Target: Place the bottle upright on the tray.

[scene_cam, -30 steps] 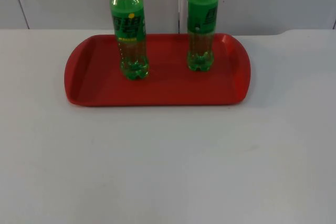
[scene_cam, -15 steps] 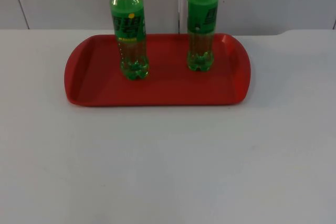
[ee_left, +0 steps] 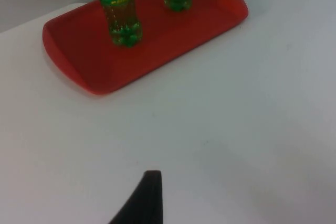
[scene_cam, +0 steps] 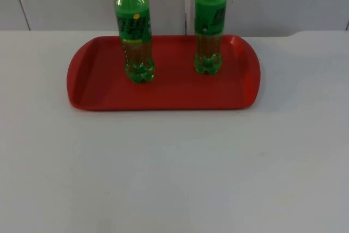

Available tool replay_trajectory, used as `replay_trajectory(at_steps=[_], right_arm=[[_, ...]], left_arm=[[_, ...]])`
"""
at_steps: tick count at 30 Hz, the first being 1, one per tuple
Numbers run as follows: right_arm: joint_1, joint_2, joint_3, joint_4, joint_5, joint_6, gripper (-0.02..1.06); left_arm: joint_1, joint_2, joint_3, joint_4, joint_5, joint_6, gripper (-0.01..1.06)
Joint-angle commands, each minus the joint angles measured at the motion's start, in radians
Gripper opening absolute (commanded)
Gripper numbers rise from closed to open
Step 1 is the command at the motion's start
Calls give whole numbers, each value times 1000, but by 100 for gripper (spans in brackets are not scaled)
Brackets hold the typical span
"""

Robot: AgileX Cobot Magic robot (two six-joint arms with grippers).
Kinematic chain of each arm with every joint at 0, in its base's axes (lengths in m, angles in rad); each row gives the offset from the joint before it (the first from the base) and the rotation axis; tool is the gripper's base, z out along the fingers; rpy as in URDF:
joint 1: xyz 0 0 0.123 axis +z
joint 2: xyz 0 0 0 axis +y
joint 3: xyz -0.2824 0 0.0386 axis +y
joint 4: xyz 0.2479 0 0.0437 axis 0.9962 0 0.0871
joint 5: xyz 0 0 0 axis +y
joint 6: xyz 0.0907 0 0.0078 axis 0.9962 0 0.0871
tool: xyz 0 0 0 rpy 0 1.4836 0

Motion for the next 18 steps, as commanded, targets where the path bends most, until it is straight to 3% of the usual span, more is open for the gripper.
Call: replay_trajectory(at_steps=[1,18], right_arm=[[-3,-4,3,-13,-5,-4,105],[-3,-4,3,-7,-5,-8,105]], left_arm=[[-6,-5,5,-3,-9,-7,105],[-6,-5,7,-3,-20,-7,105]])
